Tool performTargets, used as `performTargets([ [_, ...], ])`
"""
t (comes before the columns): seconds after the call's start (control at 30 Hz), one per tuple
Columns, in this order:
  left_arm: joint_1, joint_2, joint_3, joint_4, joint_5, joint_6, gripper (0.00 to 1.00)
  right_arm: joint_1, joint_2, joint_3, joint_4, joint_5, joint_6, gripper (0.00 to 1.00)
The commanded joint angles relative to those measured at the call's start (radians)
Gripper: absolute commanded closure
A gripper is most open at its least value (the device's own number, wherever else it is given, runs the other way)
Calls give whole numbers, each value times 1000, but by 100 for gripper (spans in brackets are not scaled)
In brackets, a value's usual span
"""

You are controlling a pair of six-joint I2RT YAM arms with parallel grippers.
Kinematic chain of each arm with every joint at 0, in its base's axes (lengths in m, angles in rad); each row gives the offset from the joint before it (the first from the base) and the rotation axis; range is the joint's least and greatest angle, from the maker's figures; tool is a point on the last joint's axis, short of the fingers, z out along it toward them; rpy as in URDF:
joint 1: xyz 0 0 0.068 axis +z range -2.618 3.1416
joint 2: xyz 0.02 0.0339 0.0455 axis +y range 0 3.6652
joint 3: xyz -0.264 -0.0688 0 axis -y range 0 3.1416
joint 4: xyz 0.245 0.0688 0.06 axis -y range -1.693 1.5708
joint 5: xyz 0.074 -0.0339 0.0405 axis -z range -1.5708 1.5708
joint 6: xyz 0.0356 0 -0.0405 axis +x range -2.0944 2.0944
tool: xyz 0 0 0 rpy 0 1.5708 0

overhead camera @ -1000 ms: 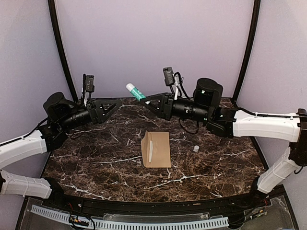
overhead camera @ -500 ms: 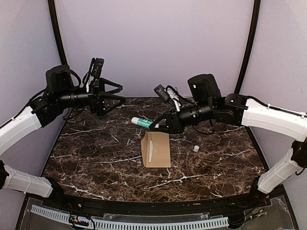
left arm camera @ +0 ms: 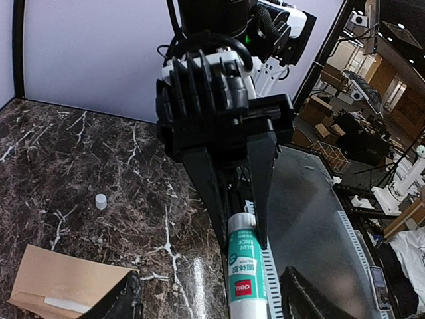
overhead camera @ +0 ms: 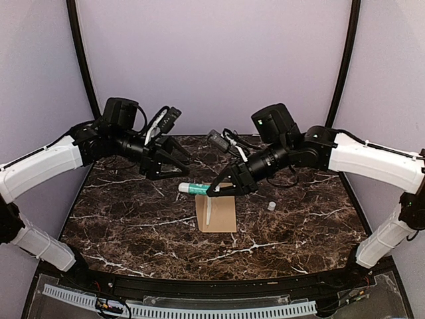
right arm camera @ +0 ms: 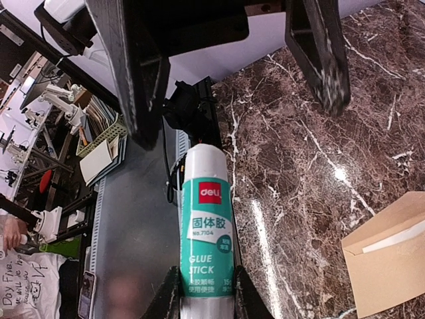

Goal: Place the letter into the envelope and seal it
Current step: Unscrew the solid glue, then adjust the solid glue.

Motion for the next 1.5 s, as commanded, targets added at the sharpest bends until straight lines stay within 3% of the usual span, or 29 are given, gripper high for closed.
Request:
performTargets([
  [0.0, -39, 36, 65, -149, 82, 77, 32, -4, 2, 33, 20, -55, -20, 100],
  [0.27, -85, 89, 100, -233, 95, 115, 48, -4, 8, 35, 21, -74, -23, 100],
  [0.53, -105, 120, 126, -291, 112, 140, 41, -5, 5, 33, 6, -36, -30, 100],
  [0.63, -107, 121, 127, -297, 103, 142, 45, -6, 2, 33, 9, -15, -30, 100],
  [0.83, -111, 127, 127, -307, 108, 150, 62, -8, -3, 30, 21, -2, -29, 100],
  [1.0, -111, 128, 127, -307, 113, 153, 66, -10, -6, 26, 24, 0, -25, 100],
  [1.27, -111, 132, 126, -306, 123, 156, 89, -18, -7, 17, 27, 4, -28, 100],
  [1.4, -111, 135, 126, -302, 126, 155, 96, -24, -11, 12, 31, 7, -29, 100],
  [1.47, -110, 134, 124, -292, 125, 154, 99, -28, -21, 5, 43, 20, -24, 79],
])
